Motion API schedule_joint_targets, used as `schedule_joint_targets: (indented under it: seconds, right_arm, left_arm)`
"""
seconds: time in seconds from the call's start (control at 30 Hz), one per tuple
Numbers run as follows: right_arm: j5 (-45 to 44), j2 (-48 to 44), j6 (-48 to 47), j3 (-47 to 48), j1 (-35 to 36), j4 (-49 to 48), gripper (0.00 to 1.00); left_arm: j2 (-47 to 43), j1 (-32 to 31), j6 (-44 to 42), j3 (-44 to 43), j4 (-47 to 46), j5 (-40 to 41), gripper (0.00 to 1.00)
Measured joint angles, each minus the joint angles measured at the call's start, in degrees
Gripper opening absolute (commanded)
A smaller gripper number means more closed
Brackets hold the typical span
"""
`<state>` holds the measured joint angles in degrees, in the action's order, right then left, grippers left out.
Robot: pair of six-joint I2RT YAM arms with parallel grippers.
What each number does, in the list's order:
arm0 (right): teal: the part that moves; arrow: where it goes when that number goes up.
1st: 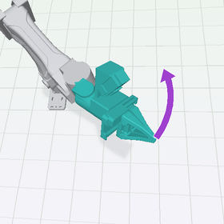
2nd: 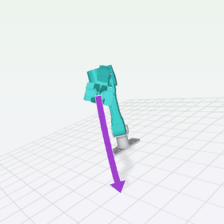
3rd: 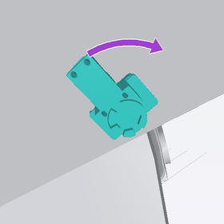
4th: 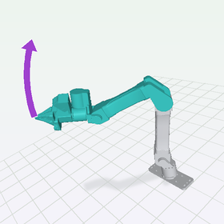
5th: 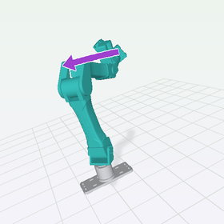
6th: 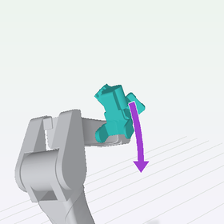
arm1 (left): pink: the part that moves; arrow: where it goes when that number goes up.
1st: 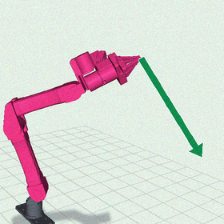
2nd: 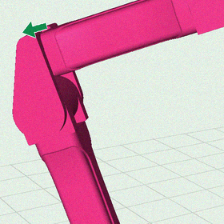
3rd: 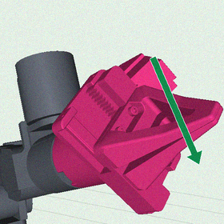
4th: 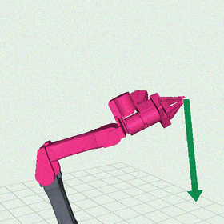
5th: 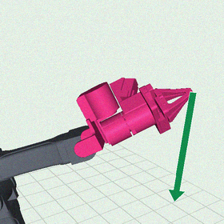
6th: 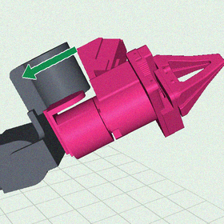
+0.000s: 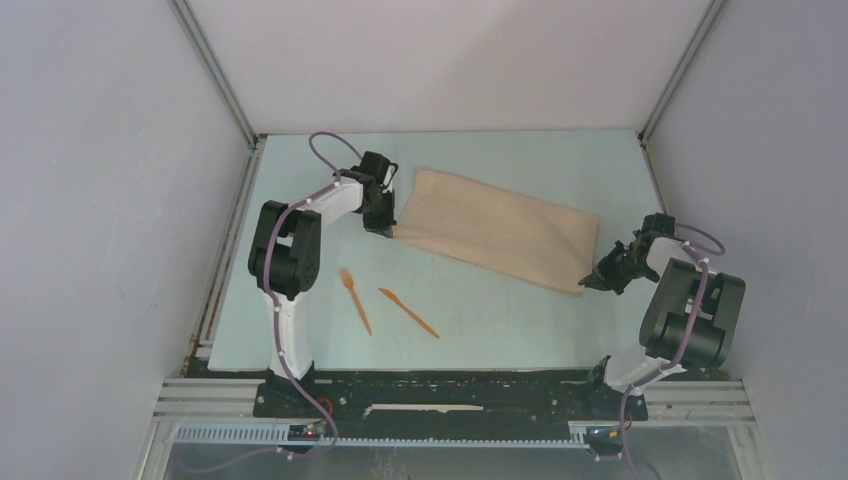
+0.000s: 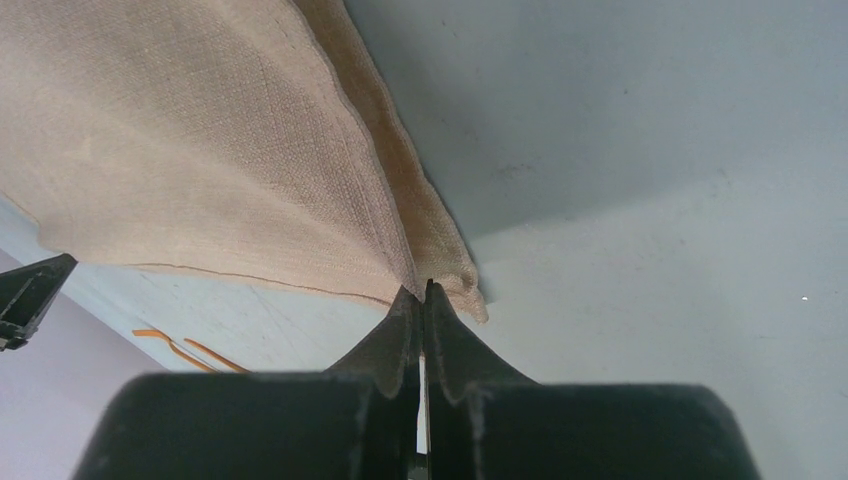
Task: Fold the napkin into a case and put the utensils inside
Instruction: Fold and flatten the napkin at the center of the board.
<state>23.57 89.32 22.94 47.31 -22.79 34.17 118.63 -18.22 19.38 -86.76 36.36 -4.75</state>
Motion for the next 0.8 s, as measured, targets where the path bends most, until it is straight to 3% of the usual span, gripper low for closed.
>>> schedule_joint_targets:
  seconds: [0.8]
  right_arm:
    - [-0.87,-1.03,0.5,-1.97,0.35,1.36,0.02]
  left_arm:
    - [0.63,-0.02,-0.42,-0.96,0.85,0.13,0.0]
